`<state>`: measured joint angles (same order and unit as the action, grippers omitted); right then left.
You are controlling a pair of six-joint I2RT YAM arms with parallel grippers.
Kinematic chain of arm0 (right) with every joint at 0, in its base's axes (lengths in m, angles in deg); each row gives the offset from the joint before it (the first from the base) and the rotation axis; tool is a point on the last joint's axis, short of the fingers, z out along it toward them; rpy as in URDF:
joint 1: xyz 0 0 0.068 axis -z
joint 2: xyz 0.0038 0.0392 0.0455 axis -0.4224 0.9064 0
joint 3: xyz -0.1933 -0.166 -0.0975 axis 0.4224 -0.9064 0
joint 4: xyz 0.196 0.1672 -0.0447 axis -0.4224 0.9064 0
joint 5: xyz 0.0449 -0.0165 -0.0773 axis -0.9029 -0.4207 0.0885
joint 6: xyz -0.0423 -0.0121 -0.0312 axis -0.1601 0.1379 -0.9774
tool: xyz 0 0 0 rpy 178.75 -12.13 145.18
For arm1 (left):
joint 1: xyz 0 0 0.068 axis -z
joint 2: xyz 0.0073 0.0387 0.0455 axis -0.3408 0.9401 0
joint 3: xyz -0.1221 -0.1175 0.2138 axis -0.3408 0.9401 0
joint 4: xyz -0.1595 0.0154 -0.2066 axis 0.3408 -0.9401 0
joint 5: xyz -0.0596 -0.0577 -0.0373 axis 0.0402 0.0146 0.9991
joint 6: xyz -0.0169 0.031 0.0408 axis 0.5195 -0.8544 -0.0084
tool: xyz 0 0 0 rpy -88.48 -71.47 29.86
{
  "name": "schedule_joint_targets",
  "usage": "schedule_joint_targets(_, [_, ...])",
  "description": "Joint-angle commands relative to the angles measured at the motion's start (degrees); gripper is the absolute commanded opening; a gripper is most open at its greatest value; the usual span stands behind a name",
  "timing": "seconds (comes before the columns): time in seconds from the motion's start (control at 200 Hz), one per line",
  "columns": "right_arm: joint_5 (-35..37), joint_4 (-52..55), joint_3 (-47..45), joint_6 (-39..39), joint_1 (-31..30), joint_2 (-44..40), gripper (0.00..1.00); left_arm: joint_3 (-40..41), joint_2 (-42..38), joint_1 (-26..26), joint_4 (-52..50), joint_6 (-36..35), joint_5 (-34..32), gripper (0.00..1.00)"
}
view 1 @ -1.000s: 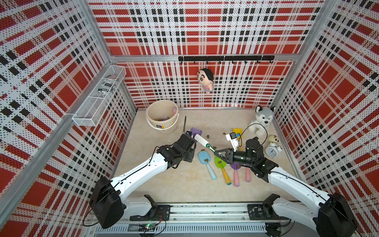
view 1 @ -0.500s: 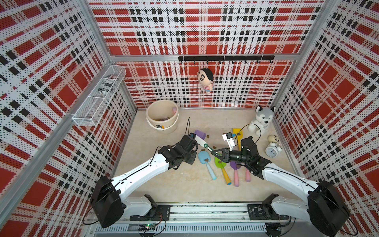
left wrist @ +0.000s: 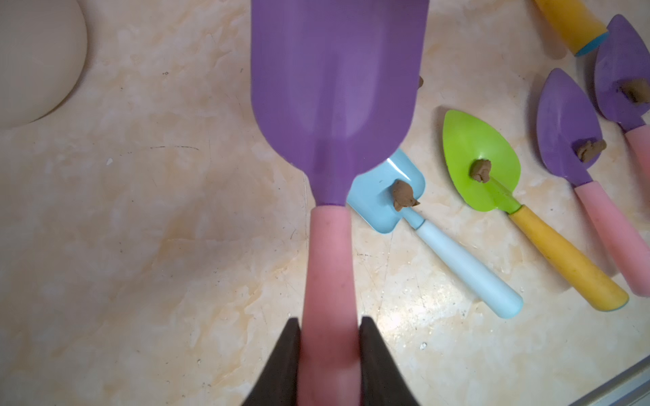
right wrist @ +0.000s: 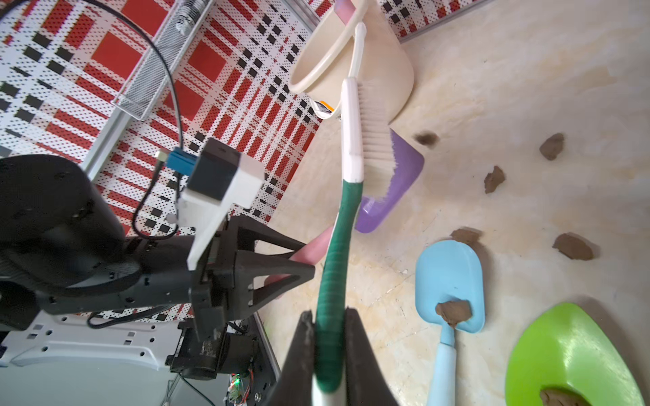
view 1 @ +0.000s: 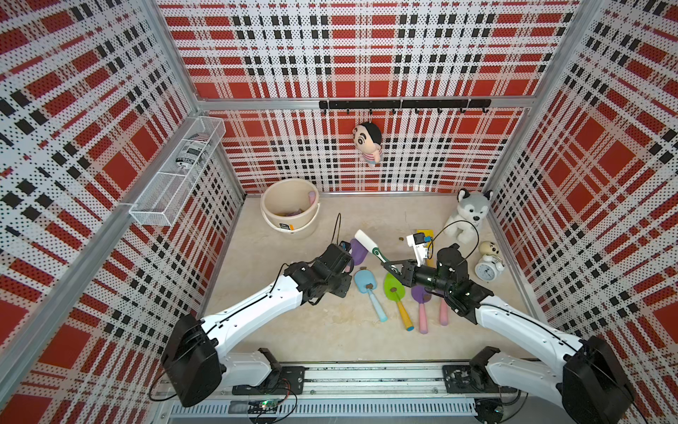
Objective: Brush the soil off the hand trowel and place it into the bucket
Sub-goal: Brush off the soil from the hand trowel.
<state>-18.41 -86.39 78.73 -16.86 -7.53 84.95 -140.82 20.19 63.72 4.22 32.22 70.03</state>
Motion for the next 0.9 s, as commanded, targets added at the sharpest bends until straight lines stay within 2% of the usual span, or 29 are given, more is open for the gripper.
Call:
schedule_joint_targets(0.0, [-5.7,-4.78,-0.39,-0.32,-0.72,-0.12,0.0,-0.13,-0.39,-0.55,1.14,0.25,0.72,0.0])
schedule_joint_targets(0.185, [-8.57,-5.13,0.23,-0.3,-2.47,3.55,0.0,-0.53,-0.79,-0.59,1.83,0.34,2.06,0.0])
schedule_joint_targets(0.491, [-1.32,-1.4,0.47,-0.32,-1.53,6.98,0.0,-0.13,-2.76,-0.94,2.08,0.68,2.83,0.0])
schedule_joint_targets(0.696, [-0.84,-0.34,-1.05,-0.93,1.16,5.86,0.0,0.55,-5.01,-1.16,3.48,1.04,3.8,0.0])
schedule_joint_targets(0.892, [0.33,2.85,-0.29,-2.68,5.03,0.58,0.0,1.33,-6.81,-1.43,4.48,1.22,4.29,0.0])
